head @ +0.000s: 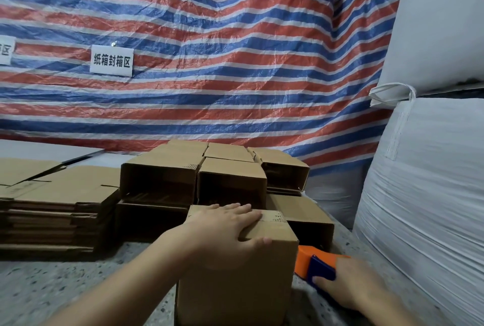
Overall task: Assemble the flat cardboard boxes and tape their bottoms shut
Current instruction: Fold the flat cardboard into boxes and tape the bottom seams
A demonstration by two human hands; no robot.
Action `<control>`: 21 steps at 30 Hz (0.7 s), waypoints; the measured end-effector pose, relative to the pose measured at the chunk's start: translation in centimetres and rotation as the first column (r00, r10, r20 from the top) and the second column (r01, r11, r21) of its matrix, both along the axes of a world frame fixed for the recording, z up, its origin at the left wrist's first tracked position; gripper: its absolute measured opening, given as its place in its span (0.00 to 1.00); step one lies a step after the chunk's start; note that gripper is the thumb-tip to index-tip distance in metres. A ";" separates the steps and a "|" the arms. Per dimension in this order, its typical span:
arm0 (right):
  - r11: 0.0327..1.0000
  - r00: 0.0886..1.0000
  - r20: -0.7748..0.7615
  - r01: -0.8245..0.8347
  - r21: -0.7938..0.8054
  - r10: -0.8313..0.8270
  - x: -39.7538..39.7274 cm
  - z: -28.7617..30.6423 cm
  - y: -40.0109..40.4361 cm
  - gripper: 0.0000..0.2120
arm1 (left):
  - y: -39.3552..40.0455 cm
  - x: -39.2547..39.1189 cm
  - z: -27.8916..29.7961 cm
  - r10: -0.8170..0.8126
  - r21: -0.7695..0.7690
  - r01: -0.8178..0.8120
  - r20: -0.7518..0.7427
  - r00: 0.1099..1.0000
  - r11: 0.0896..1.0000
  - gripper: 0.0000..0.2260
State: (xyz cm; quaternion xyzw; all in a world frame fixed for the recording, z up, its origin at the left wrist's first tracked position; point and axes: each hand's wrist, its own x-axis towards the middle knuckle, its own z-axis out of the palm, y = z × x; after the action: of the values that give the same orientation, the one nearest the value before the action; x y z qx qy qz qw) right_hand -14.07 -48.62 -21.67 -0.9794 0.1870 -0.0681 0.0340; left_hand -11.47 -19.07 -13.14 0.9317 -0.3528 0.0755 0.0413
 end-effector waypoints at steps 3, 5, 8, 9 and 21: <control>0.999 0.999 0.019 -0.045 0.004 0.044 -0.5 -0.3 -0.2 0.27 | 0.0 -0.1 0.0 -0.001 0.000 0.001 -0.003 1.000 1.000 0.33; 0.998 0.997 0.050 -0.054 -0.014 0.055 -0.7 -0.4 -0.2 0.24 | 0.0 0.0 0.1 -0.004 -0.003 0.004 -0.008 1.000 1.000 0.34; 0.999 0.994 0.097 -0.050 0.004 0.050 -0.7 0.0 -0.5 0.19 | 0.1 0.3 0.1 -0.013 -0.022 0.013 -0.035 0.999 1.000 0.34; 0.996 0.989 0.135 -0.064 0.060 0.055 -0.7 0.6 -0.5 0.17 | 0.1 0.4 0.1 -0.016 -0.032 0.015 -0.051 0.999 0.999 0.33; 0.344 0.808 0.507 -0.587 0.733 0.299 -2.2 19.0 6.1 0.32 | 1.2 -0.6 1.8 0.006 -0.139 -0.042 -0.251 0.968 0.989 0.27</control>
State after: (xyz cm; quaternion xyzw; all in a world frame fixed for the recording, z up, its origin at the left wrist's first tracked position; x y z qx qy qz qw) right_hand -16.29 -42.51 -2.65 -0.8150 -0.0887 -0.0917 0.5653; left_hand -12.12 -17.85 -11.33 0.9326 -0.3270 -0.0169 0.1515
